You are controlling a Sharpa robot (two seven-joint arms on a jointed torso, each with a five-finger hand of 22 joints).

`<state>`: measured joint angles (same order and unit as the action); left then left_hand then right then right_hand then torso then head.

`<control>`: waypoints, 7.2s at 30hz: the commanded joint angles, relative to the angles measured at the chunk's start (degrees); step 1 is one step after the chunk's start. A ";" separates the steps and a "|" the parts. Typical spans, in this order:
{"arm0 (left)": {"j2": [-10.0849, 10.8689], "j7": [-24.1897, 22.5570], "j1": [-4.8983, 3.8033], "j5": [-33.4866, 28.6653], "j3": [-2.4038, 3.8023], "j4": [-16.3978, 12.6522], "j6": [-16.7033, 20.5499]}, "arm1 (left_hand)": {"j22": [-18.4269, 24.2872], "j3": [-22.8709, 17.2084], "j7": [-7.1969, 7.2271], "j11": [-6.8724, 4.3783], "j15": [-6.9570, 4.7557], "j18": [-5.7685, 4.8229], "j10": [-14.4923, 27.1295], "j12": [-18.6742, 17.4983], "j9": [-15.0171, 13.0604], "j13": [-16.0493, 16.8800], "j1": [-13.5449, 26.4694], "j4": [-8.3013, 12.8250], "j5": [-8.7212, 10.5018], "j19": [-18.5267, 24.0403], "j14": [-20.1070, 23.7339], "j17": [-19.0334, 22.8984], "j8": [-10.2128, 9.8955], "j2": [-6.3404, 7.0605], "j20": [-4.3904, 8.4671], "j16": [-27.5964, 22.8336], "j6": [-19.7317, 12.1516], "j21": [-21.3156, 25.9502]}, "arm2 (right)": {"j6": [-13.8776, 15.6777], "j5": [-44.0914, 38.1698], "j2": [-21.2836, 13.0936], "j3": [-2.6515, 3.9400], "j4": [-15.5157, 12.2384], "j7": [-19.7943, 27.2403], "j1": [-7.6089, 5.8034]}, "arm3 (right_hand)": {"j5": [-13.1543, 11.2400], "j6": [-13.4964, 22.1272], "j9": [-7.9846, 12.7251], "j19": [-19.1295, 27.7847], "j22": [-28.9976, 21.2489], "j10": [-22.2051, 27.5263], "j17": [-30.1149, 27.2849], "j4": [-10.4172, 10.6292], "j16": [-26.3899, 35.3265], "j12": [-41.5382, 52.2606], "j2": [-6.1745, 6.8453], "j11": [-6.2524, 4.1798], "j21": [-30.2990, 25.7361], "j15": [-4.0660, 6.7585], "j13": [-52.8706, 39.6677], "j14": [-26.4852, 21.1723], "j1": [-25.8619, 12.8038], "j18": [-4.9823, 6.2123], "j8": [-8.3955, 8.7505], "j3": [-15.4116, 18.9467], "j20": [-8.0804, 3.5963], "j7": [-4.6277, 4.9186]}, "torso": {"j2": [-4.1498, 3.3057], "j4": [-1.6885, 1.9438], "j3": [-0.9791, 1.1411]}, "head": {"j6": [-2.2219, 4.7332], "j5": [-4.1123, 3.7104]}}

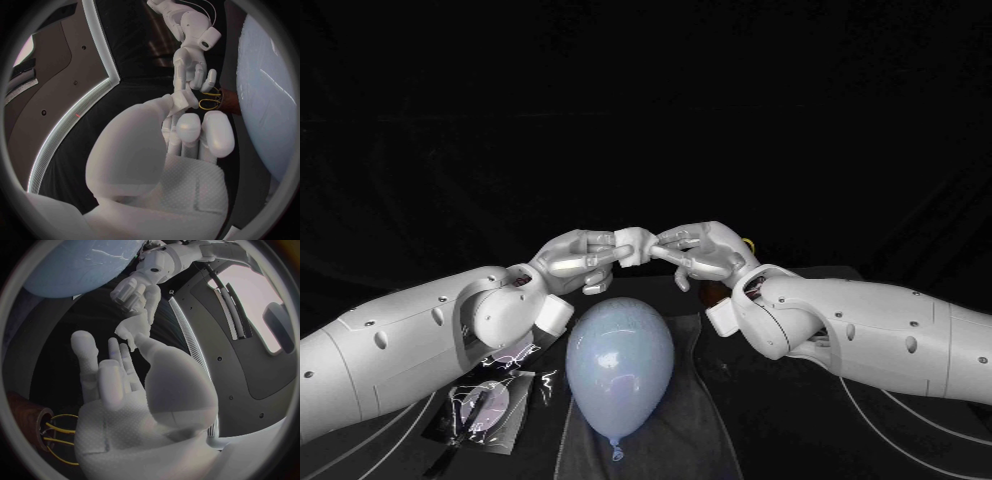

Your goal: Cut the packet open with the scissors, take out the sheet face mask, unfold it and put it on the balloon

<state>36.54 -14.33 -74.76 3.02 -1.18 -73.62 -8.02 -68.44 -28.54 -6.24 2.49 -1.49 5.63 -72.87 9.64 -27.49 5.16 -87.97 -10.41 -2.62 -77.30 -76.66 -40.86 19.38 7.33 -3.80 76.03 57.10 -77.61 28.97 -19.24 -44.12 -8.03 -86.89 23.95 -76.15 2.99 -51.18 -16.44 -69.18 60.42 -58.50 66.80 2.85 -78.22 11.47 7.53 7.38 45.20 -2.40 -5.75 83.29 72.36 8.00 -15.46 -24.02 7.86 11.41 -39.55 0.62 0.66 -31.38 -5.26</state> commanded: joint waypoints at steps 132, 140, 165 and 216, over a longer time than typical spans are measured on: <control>1.00 2.75 -0.54 4.39 0.02 1.52 1.14 | 0.16 -3.69 -1.06 1.05 0.85 -0.84 2.10 -0.20 -7.58 0.77 2.18 2.21 -0.18 0.26 -0.08 -0.29 -0.06 -1.20 -0.78 0.24 -1.73 -0.21 | -7.49 4.47 -3.73 0.56 -5.66 -0.28 -0.01 | -0.22 2.31 -4.11 -3.33 6.22 -2.19 3.39 -4.85 -3.29 2.08 -10.06 -1.05 8.75 0.96 1.77 1.93 -0.58 -0.47 -6.62 -15.04 -0.96 -1.03 | -0.01 -0.06 0.07 | -0.25 0.16; 1.04 2.78 -0.54 4.39 0.02 1.48 1.03 | 0.14 -3.80 -1.04 1.03 0.86 -0.84 2.10 -0.17 -7.61 0.80 2.23 2.28 -0.18 0.27 -0.08 -0.35 -0.04 -1.25 -0.80 0.25 -1.75 -0.22 | -7.02 4.98 -3.75 0.56 -5.59 -0.10 -0.01 | -0.08 3.52 -3.80 -3.06 6.19 -1.15 3.24 -6.23 -3.37 2.17 -7.52 -0.35 8.65 0.31 1.63 1.81 -1.85 -0.39 -5.85 -13.78 -0.31 -0.20 | -0.05 -0.02 0.05 | -0.30 0.09; 1.13 2.93 -0.55 4.75 0.02 1.41 0.28 | 0.02 -4.01 -0.96 0.95 0.83 -0.85 1.98 -0.01 -7.74 0.91 2.36 2.50 -0.17 0.24 -0.09 -0.44 0.08 -1.26 -0.83 0.29 -1.68 -0.30 | -4.82 5.96 -3.58 0.55 -4.37 -0.47 -0.07 | 0.10 2.76 -3.41 -3.49 6.88 -1.60 3.39 -5.78 -3.77 4.44 -6.82 -0.73 9.86 0.43 0.95 1.93 -4.27 -0.39 -5.60 -11.24 -0.05 -0.67 | -0.03 -0.05 0.08 | -0.54 0.04; 1.66 4.02 -0.89 4.90 -0.02 1.35 0.66 | -0.01 -4.09 -0.97 0.99 0.83 -0.84 1.99 0.15 -8.00 1.07 3.07 2.62 -0.16 0.28 -0.05 -0.38 0.25 -1.02 -0.84 0.28 -1.69 -0.33 | -1.91 2.74 -4.28 0.60 -5.53 -1.96 -0.10 | -0.21 -3.59 -6.73 -6.47 9.92 -9.71 6.07 -9.95 -4.90 10.81 -8.69 -4.54 14.76 3.76 -3.03 3.19 -2.11 -1.39 -11.11 -13.56 -3.18 -4.42 | -0.04 -0.02 0.04 | -0.91 0.23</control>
<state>38.31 -10.17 -75.55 7.86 -1.25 -72.25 -6.89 -68.39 -32.31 -6.98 3.49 -0.66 5.22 -71.04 9.64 -31.99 6.13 -85.09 -7.89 -2.50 -76.99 -76.25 -41.32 19.25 6.58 -4.33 76.00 55.37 -77.78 26.73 -16.82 -48.40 -7.49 -92.47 21.29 -76.22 2.39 -54.43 -20.85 -75.32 70.27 -67.89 72.77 -7.13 -82.92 22.06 -0.82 3.07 59.79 0.83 -8.71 84.02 70.65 6.02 -25.20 -37.23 4.83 6.95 -39.57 0.59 0.73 -32.35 -5.10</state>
